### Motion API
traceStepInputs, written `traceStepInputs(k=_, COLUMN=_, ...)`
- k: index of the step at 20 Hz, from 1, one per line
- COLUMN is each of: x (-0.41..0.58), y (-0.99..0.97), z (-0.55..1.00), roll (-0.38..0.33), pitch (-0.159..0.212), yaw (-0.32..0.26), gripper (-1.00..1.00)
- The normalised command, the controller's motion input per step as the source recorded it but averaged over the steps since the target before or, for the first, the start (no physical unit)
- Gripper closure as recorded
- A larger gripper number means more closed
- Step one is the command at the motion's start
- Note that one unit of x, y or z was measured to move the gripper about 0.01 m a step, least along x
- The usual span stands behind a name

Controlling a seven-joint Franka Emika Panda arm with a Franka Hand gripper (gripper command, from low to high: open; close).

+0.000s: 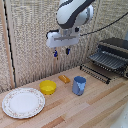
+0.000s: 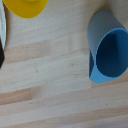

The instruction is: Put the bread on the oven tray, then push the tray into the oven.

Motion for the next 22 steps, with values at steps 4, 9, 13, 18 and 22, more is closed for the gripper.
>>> traceStepInputs(k=4, x=0.297, y=-0.53, z=-0.20, roll=0.029, pitch=-0.003, yaw=-0.143, gripper=-1.00)
traceStepInputs(k=9, x=0.335, y=-0.51, z=-0.23, roll=0.040, pitch=0.015, yaw=-0.194, gripper=-1.00)
traceStepInputs(k=13, x=0.502, y=-0.56, z=-0.27, roll=0.053, pitch=0.015, yaw=-0.087, gripper=-1.00)
traceStepInputs(k=18, x=0.541, y=-0.34, z=-0.35, roll=0.002, pitch=0.015, yaw=0.021, gripper=-1.00)
traceStepInputs(k=22, x=0.514, y=-0.07, z=-0.36, roll=-0.024, pitch=0.015, yaw=0.061, gripper=-1.00)
